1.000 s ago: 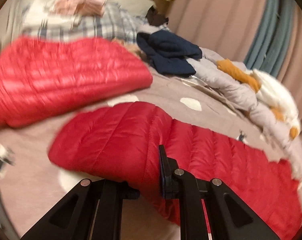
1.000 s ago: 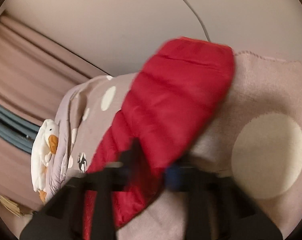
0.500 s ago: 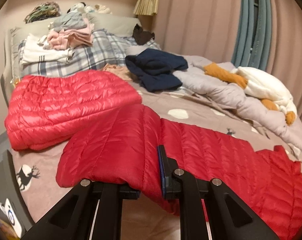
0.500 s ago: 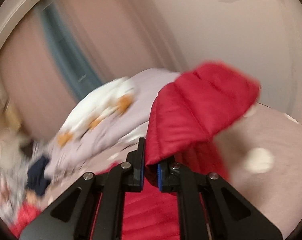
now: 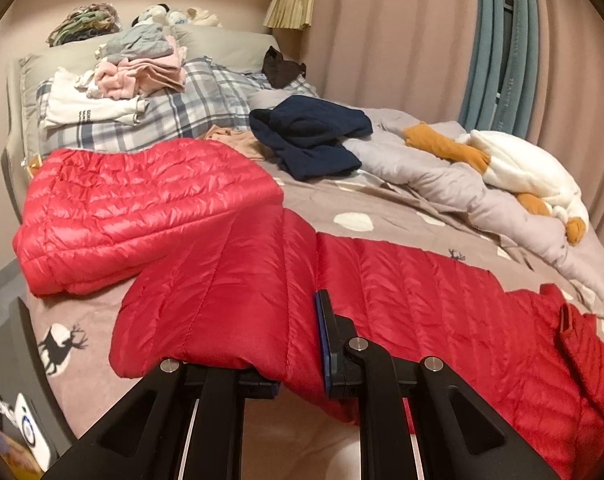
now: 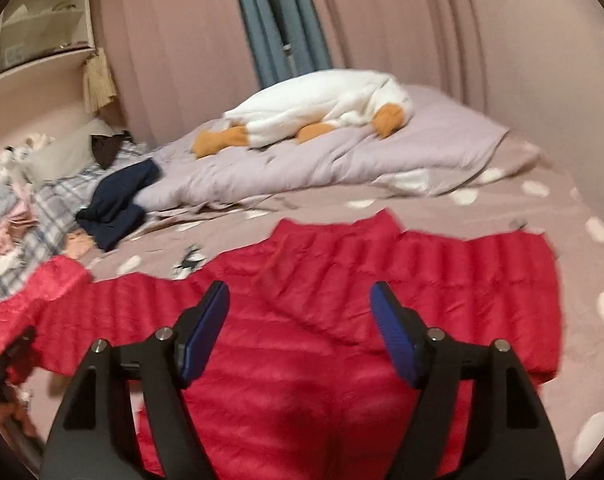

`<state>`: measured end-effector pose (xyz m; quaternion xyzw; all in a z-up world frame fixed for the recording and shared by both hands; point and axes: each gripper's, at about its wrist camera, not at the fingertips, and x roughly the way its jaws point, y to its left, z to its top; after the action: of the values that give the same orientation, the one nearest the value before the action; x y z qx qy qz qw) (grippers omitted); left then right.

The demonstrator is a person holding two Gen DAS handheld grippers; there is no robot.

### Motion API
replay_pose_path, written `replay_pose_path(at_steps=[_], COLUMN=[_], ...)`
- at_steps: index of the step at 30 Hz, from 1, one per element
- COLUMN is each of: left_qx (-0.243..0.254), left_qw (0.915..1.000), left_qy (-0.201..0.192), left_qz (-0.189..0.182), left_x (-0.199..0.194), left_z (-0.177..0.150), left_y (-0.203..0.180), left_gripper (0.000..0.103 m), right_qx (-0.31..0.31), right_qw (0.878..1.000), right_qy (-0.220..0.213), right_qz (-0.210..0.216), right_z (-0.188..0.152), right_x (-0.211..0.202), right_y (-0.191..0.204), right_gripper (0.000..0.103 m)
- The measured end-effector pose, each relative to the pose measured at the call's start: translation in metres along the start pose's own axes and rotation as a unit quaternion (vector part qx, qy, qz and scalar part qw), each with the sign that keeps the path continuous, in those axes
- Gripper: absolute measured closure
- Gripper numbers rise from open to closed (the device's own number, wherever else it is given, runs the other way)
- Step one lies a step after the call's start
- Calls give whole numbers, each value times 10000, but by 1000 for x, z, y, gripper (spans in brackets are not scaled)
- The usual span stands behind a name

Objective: Fold large clothes

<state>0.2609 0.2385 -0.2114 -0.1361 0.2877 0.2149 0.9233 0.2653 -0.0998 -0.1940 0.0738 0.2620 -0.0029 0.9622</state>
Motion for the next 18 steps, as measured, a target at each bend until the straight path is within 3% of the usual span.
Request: replay_pose_path(at_steps=[6,8,13,14,15,18], left_qx=[147,221,283,329,368,465], left_qw=[9999,9997,9995,9993,9991,9984], left_qy=[3,24,105,97,85,186], left_qz=[17,58,120,170,215,271], left_x=[1,4,13,15,17,23], left_z=[-3,-3,-8,-8,-9,-11], left_y=[-4,-5,-4,-6,-8,-15], left_gripper=[88,88,88,88,88,88], right_qx=[278,426,956,1133,1158,363], right_qw=[9886,9842,9665,9641,9669,9791], right_qy=[-111,6,1223,1337,1167,1045], right_qz=[-1479,-1717,-2042,-1995,-1951,-1704], right_z=[12,15,-14,-27,-38,-57], right_x=[14,29,102,108,109,108], right_y=[-71,-98,-155,-153,-140,-87], right_gripper=[24,22,31,31,31,32])
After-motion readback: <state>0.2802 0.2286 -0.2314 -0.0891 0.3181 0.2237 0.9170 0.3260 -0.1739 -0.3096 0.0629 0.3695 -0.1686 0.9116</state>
